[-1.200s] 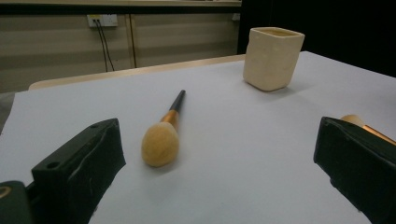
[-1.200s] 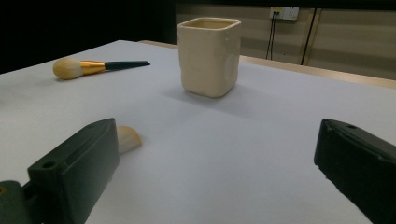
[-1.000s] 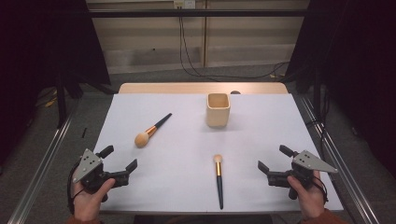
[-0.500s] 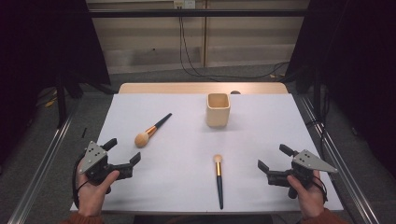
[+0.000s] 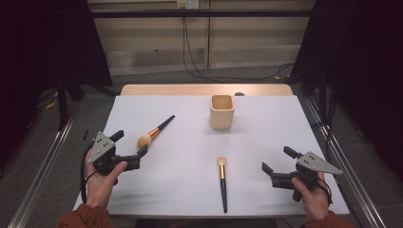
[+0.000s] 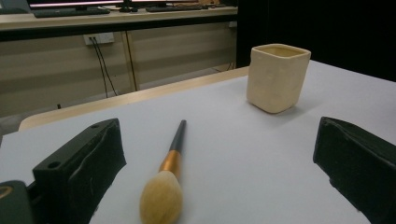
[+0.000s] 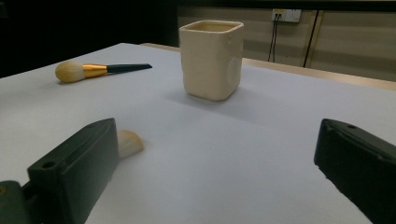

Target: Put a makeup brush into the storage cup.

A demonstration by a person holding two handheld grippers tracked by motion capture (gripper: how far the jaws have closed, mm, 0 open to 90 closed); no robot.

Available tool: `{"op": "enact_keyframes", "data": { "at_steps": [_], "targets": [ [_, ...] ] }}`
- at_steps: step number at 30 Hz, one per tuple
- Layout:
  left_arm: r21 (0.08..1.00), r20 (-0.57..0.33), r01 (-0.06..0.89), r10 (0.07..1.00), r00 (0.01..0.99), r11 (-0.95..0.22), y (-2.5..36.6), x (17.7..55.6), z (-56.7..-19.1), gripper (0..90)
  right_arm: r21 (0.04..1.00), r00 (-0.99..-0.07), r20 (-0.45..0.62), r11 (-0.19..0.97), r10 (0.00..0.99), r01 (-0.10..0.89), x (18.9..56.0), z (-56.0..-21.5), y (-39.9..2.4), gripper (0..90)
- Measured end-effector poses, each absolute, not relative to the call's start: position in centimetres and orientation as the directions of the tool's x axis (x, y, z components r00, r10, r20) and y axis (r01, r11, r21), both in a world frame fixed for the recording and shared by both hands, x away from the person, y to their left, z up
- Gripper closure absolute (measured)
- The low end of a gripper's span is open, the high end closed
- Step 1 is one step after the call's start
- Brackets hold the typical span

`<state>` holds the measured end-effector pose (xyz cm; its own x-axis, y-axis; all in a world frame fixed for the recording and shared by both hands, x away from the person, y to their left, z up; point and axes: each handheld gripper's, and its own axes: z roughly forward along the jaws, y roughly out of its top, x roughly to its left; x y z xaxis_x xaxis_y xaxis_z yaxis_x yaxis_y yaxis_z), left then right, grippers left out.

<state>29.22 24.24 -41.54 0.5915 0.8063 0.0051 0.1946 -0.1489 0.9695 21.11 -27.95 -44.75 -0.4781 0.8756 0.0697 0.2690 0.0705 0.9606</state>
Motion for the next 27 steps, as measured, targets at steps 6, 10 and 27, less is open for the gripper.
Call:
{"op": "enact_keyframes", "data": {
  "at_steps": [6, 10, 27],
  "targets": [
    [0.968, -0.003, 0.207, 0.811, 0.586, -0.145, 23.8, 30.9, -41.3, 1.8, 0.961, -0.487, 0.060, 0.082, 0.871, 0.264, 21.2, -44.8, -27.9, 0.0],
    [0.968, -0.018, 0.215, 0.819, 0.573, -0.129, 23.8, 31.7, -40.7, 1.9, 0.960, -0.483, 0.071, 0.072, 0.873, 0.270, 21.2, -44.8, -27.8, 0.0],
    [0.968, 0.004, 0.199, 0.797, 0.604, -0.156, 22.3, 34.7, -39.6, 1.8, 0.961, -0.485, 0.068, 0.074, 0.872, 0.267, 21.2, -44.8, -27.9, 0.0]
  ]
}}
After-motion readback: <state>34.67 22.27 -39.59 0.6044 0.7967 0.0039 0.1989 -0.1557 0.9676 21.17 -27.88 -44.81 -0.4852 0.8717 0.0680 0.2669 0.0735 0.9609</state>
